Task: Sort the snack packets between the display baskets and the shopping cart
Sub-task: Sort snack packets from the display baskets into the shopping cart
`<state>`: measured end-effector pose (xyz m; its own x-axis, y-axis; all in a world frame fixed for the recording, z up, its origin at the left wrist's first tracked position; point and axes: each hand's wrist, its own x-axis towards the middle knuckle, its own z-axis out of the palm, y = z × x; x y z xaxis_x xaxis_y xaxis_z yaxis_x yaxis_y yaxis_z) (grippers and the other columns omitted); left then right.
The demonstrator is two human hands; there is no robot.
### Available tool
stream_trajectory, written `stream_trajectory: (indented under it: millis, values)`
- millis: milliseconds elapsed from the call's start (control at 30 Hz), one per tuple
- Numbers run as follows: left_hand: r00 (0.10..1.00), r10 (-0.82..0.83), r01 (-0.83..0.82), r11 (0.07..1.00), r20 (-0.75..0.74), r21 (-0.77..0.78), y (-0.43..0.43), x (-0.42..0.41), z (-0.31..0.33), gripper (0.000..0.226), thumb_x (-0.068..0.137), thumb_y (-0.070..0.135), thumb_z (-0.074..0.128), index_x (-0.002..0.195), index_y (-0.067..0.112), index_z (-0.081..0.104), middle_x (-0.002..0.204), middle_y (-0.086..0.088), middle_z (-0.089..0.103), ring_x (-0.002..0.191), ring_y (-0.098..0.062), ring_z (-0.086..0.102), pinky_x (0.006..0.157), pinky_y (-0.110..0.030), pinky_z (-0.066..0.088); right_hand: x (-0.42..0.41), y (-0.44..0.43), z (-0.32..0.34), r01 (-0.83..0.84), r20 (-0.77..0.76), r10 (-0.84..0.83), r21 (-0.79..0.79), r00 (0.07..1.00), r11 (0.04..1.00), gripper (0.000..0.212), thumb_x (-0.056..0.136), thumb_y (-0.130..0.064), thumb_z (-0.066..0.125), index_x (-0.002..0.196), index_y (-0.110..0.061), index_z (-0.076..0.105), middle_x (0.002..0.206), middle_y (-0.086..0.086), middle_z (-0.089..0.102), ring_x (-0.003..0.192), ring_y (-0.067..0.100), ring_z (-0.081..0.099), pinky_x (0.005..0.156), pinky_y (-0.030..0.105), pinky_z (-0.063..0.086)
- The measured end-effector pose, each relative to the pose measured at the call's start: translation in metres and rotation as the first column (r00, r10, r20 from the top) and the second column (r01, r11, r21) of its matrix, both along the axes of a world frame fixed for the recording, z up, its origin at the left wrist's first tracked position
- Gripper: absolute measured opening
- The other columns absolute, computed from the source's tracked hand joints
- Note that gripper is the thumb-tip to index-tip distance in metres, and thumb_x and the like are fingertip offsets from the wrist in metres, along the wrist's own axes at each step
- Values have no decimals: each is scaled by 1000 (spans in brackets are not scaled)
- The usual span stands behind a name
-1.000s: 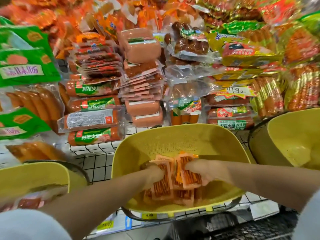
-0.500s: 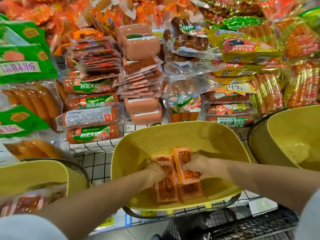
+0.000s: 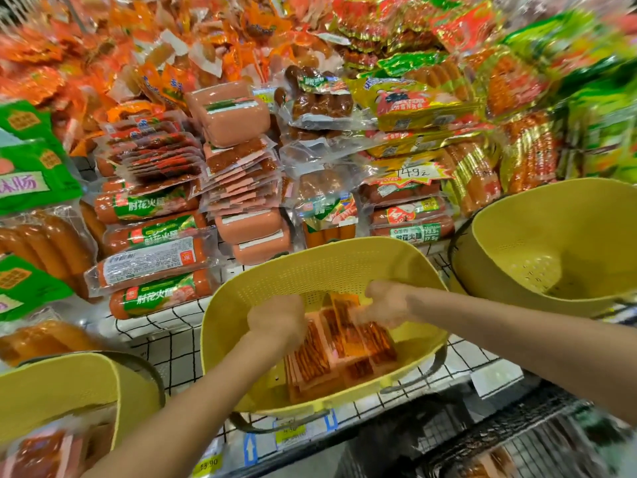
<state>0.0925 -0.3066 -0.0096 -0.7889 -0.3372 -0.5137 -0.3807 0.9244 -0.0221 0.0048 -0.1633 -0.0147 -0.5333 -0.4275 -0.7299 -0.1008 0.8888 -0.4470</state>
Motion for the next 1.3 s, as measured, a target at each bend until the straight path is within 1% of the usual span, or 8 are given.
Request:
stream_trajectory:
  millis: [167,400,633,733,900,1033,1100,1300]
  values:
    - [940,17,37,988,-341,153,30,15,47,24,101,28,43,107,11,59,100,-10,66,91,-30,62,75,-39,52,28,62,59,3,-176,-89,-436,980,900,31,92,-26,60,120,-15,57,114,0,64,104,16,61,91,30,50]
    - [392,-15,622,741,-920,253,162,45,56,14,94,16,50,97,14,64,87,8,59,77,-10,55,69,-24,43,140,228,66,324,-259,-651,-701,714,635,24,84,-31,58,103,-19,68,96,-6,72,92,7,67,82,21,52]
    - [642,-441,766,409,-627,496,293,58,-63,25,98,21,48,123,18,56,113,4,63,101,-15,60,85,-31,47,252,355,-85,776,-236,-938,-530,252,342,17,92,-5,57,100,-16,66,101,-3,67,91,5,61,74,11,44]
    - [645,-616,760,454,-453,465,326,56,-134,25,100,22,46,123,20,53,119,3,61,107,-16,58,89,-33,47,281,380,-155,895,-179,-975,-402,130,193,18,94,-8,56,107,-13,66,108,2,66,87,7,59,69,11,46]
    - [784,-607,583,644,-134,495,348,56,-225,31,103,19,40,127,9,56,126,-9,60,113,-22,55,67,9,31,286,373,-250,975,30,-1000,-222,-9,-15,19,96,-8,53,113,-4,61,114,20,63,101,34,62,86,37,48]
    - [776,-625,557,743,87,372,353,61,-277,19,97,17,40,100,16,59,109,-9,66,89,-21,66,71,-24,52,272,346,-310,988,138,-990,-140,-40,-60,32,96,-5,50,127,7,49,124,18,56,111,26,55,87,19,43]
    - [745,-643,585,757,177,290,353,63,-296,28,97,19,37,120,13,52,120,-12,60,104,-27,62,86,-40,53,266,334,-331,988,158,-985,-126,-65,-85,34,94,-5,55,126,5,49,125,12,54,118,28,51,96,20,36]
    - [788,-569,553,822,233,136,352,69,-339,70,89,28,64,142,2,25,141,-16,40,127,-30,47,101,-33,40,251,308,-365,971,128,-971,-102,-204,-217,28,91,-15,61,113,3,60,112,14,64,100,21,60,81,9,43]
